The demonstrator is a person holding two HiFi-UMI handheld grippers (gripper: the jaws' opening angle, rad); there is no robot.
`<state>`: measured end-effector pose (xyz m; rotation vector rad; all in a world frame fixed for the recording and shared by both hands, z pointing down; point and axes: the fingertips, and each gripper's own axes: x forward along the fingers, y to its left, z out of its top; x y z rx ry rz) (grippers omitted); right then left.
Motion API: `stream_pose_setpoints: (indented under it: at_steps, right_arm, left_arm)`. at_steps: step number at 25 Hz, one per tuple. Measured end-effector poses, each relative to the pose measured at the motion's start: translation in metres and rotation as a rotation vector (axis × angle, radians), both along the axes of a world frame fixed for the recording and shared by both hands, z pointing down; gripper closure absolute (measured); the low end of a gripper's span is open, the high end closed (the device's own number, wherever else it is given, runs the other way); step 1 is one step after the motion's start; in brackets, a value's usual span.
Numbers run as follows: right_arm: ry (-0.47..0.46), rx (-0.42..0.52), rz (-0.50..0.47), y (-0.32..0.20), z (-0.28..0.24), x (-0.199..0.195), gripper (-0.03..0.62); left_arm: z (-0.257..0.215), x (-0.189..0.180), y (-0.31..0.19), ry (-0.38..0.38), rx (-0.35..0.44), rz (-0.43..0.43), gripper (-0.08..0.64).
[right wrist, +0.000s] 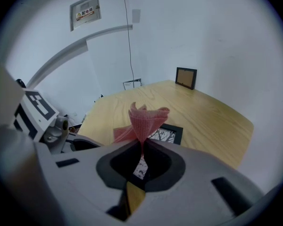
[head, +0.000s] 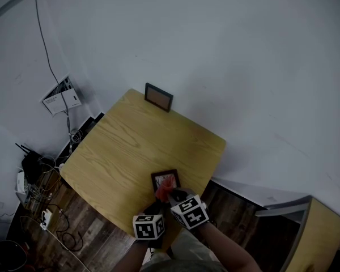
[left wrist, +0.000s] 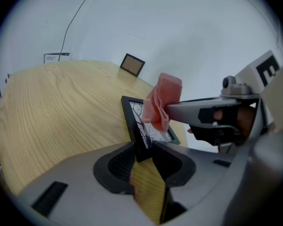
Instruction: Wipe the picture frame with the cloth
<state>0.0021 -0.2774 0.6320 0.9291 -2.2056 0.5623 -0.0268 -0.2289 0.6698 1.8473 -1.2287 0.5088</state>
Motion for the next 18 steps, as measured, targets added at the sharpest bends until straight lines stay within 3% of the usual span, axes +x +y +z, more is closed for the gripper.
stream_pose_setpoints:
  at_steps: [18]
  right_arm:
    - [0.082,-0.111,-0.034,0.025,0.036,-0.007,0.578]
  left_arm:
    - [-0.001,0.001,0.0,-0.004,0.002,0.0,0.452]
